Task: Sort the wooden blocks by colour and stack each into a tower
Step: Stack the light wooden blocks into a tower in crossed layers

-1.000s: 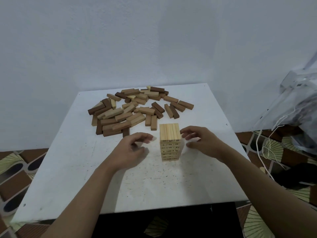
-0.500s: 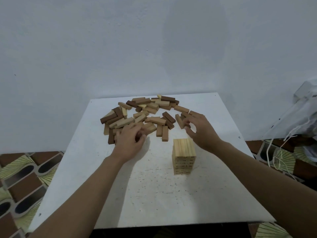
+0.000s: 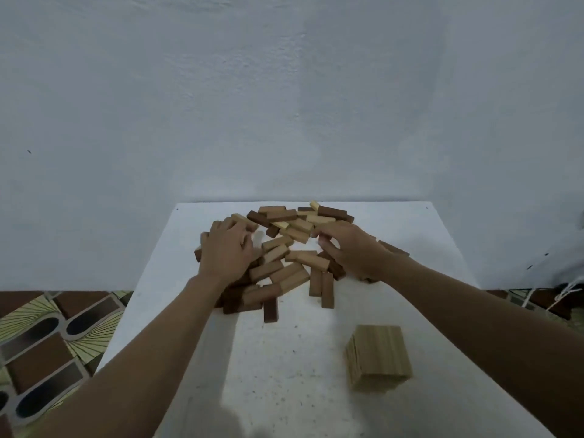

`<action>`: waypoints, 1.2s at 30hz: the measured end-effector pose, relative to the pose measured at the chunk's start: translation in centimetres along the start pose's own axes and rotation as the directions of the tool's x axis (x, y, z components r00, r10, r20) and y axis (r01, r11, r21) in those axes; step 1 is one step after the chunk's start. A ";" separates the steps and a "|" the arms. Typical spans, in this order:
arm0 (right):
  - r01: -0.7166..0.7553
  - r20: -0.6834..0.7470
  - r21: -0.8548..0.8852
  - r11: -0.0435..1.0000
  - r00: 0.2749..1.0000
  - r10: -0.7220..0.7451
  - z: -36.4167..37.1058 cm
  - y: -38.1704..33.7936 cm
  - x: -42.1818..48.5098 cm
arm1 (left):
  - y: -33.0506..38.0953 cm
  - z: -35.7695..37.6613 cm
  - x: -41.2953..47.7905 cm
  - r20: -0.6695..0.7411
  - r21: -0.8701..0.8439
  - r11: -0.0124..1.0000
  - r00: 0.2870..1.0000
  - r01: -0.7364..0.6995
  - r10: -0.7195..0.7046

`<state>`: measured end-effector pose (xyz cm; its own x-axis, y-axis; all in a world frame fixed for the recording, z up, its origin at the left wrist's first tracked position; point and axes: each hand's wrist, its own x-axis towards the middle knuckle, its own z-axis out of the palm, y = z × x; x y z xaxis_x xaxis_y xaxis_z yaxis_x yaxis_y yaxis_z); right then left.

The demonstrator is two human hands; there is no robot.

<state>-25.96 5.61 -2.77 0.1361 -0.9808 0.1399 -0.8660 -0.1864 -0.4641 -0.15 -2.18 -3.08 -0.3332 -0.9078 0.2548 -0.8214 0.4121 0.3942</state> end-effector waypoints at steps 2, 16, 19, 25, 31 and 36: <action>0.034 0.070 -0.037 0.999 0.997 -0.031 0.0 -0.6 2.1 | -1.6 -0.2 1.6 0.177 0.199 0.979 0.984 -0.033 -0.003; 0.040 0.081 -0.337 0.941 0.997 -0.013 3.6 -2.6 9.9 | -5.2 1.1 3.5 0.245 0.239 0.965 0.968 -0.108 0.048; 0.034 0.022 -0.319 0.947 0.999 -0.029 3.9 -2.7 10.2 | -5.0 0.7 3.6 0.269 0.176 0.975 0.960 -0.133 0.082; 0.038 0.007 -0.357 0.933 0.999 -0.038 3.9 -3.4 10.2 | -3.8 0.7 3.7 0.296 0.164 0.970 0.947 -0.181 0.127; -0.090 -0.031 -0.022 0.996 0.996 0.089 3.7 -3.8 9.7 | -3.0 1.2 3.4 0.182 0.069 0.994 0.981 -0.083 0.069; -0.074 0.011 0.103 0.992 0.997 0.073 2.6 -4.9 7.8 | -1.8 -0.4 2.7 0.090 -0.128 0.991 0.996 0.029 -0.017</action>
<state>-19.35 -1.28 -1.68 0.0779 -0.9924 0.0956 -0.8192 -0.1184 -0.5611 0.62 -5.36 -2.73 -0.3591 -0.9181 0.1675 -0.7648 0.3924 0.5109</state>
